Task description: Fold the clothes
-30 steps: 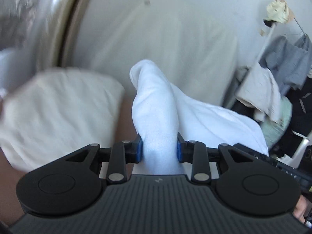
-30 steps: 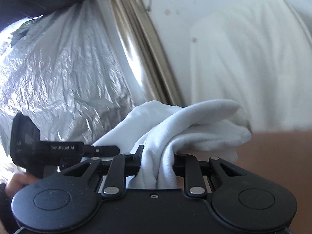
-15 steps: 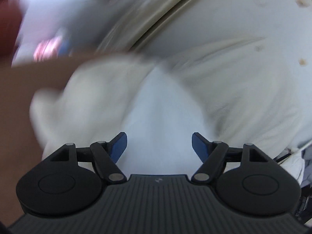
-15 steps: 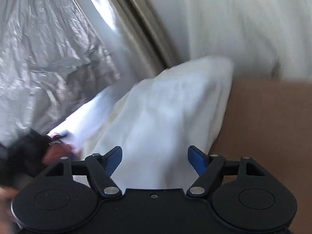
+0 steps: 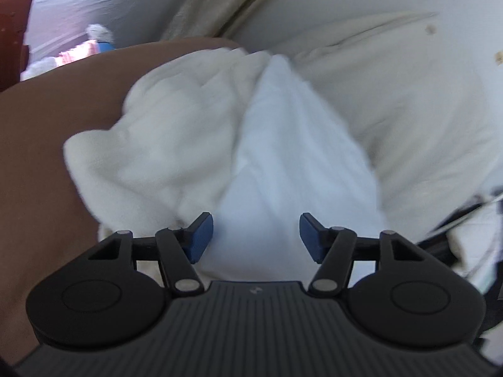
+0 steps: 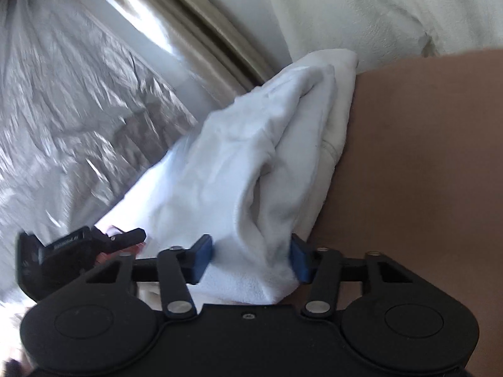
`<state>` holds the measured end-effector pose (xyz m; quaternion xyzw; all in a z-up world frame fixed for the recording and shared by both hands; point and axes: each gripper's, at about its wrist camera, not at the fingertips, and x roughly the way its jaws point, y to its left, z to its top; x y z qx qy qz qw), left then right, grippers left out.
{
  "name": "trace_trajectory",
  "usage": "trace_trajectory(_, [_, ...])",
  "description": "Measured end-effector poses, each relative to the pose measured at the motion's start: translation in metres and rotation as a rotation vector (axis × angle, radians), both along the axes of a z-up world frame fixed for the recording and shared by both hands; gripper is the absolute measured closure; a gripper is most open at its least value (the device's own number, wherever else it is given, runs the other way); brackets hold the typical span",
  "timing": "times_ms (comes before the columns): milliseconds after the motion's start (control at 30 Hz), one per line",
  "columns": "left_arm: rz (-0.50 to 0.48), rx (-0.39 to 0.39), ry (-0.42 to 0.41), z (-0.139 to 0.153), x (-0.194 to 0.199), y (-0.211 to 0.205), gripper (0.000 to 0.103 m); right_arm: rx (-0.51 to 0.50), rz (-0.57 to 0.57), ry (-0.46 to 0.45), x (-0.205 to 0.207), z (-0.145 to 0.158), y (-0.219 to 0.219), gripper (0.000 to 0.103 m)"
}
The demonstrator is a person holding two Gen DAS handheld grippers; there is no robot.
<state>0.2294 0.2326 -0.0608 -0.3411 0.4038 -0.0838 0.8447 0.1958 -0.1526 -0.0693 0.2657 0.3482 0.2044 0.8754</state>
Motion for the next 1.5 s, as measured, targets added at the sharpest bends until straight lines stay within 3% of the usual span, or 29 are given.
trace_trajectory(100, [-0.016, 0.019, 0.036, -0.013, 0.007, -0.003, 0.042, -0.074, 0.015, -0.025, 0.004, 0.009, 0.009, 0.059])
trace_trajectory(133, [-0.021, 0.028, 0.017, -0.009, 0.007, -0.004, 0.059, -0.093, 0.012, -0.032, 0.008, 0.011, 0.011, 0.069])
trace_trajectory(167, [-0.025, 0.037, -0.002, -0.005, 0.007, -0.005, 0.088, -0.101, 0.014, -0.032, 0.011, 0.015, 0.01, 0.076])
trace_trajectory(200, [-0.02, 0.036, -0.036, 0.001, 0.007, -0.004, 0.091, -0.109, 0.018, -0.032, 0.014, 0.019, 0.01, 0.078])
trace_trajectory(300, [0.068, 0.007, -0.218, 0.038, 0.003, 0.007, 0.092, -0.029, -0.007, -0.032, 0.018, 0.041, 0.005, 0.08])
trace_trajectory(367, [0.126, 0.055, -0.304, 0.06, -0.003, 0.014, 0.092, 0.119, -0.011, -0.009, 0.018, 0.046, 0.004, 0.08])
trace_trajectory(433, [0.165, 0.093, -0.32, 0.067, -0.007, 0.022, 0.091, 0.27, 0.005, 0.038, 0.016, 0.04, 0.009, 0.08])
trace_trajectory(467, [0.188, 0.121, -0.272, 0.063, -0.006, 0.026, 0.091, 0.294, 0.019, 0.078, 0.014, 0.032, 0.018, 0.08])
trace_trajectory(533, [0.213, 0.191, -0.111, 0.042, 0.0, 0.031, 0.088, 0.187, 0.057, 0.147, 0.007, 0.016, 0.039, 0.079])
trace_trajectory(600, [0.192, 0.292, 0.071, 0.01, 0.005, 0.029, 0.075, 0.025, 0.062, 0.145, -0.006, 0.001, 0.053, 0.076])
trace_trajectory(633, [0.187, 0.322, 0.122, -0.001, 0.006, 0.029, 0.069, 0.001, 0.057, 0.132, -0.013, -0.005, 0.053, 0.077])
trace_trajectory(700, [0.202, 0.296, 0.112, 0.005, 0.001, 0.036, 0.068, 0.033, 0.038, 0.119, -0.02, -0.004, 0.043, 0.077])
trace_trajectory(767, [0.254, 0.375, 0.066, 0.027, -0.007, 0.037, 0.072, 0.027, 0.015, 0.074, -0.023, 0.012, 0.035, 0.069])
trace_trajectory(833, [0.277, 0.446, -0.039, 0.046, -0.019, 0.031, 0.072, -0.004, 0.005, -0.028, -0.024, 0.039, 0.029, 0.061])
trace_trajectory(867, [0.266, 0.422, -0.083, 0.05, -0.022, 0.03, 0.072, -0.018, -0.002, -0.075, -0.024, 0.051, 0.028, 0.046])
trace_trajectory(933, [0.199, 0.24, -0.126, 0.047, -0.022, 0.03, 0.071, -0.038, -0.041, -0.104, -0.015, 0.069, 0.023, 0.028])
trace_trajectory(1033, [0.074, 0.019, -0.133, 0.031, -0.011, 0.022, 0.068, -0.036, -0.051, -0.118, 0.011, 0.073, 0.02, 0.028])
trace_trajectory(1067, [0.044, -0.004, -0.109, 0.025, -0.005, 0.016, 0.068, -0.048, -0.053, -0.109, 0.022, 0.069, 0.021, 0.028])
trace_trajectory(1133, [0.035, 0.043, -0.06, 0.018, 0.002, 0.007, 0.068, -0.067, -0.04, -0.078, 0.043, 0.06, 0.026, 0.029])
trace_trajectory(1233, [0.009, 0.166, -0.038, 0.013, 0.008, -0.005, 0.068, -0.094, -0.039, -0.023, 0.074, 0.046, 0.038, 0.037])
trace_trajectory(1333, [0.012, 0.186, -0.046, 0.011, 0.01, -0.009, 0.068, -0.151, -0.01, -0.051, 0.094, 0.032, 0.049, 0.057])
trace_trajectory(1400, [0.012, 0.195, -0.055, 0.014, 0.011, -0.011, 0.068, -0.265, -0.044, -0.076, 0.104, 0.024, 0.056, 0.081])
trace_trajectory(1433, [0.004, 0.216, -0.059, 0.015, 0.011, -0.013, 0.071, -0.309, -0.05, -0.094, 0.108, 0.026, 0.058, 0.099])
trace_trajectory(1500, [-0.017, 0.268, -0.06, 0.017, 0.011, -0.02, 0.072, -0.398, -0.064, -0.159, 0.108, 0.037, 0.064, 0.099])
